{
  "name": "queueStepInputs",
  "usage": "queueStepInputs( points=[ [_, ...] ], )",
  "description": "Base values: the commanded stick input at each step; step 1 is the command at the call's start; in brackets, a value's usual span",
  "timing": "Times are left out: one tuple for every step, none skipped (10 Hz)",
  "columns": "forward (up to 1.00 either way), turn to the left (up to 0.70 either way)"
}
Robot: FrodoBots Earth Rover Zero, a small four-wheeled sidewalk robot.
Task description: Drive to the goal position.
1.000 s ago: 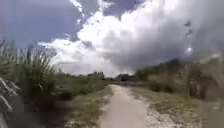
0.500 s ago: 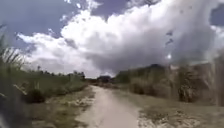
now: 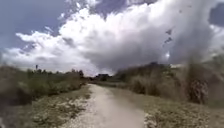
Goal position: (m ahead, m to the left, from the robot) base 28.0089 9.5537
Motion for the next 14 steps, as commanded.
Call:
queueStepInputs(
  points=[
    [0.84, 0.00],
    [0.85, 0.00],
    [0.84, 0.00],
    [0.84, 0.00],
    [0.84, 0.00],
    [0.85, 0.00],
    [0.84, 0.00],
    [0.84, 0.00],
    [0.84, 0.03],
    [0.84, 0.27],
    [0.84, 0.32],
    [0.84, 0.12],
    [0.85, 0.00],
    [0.85, 0.00]
  ],
)
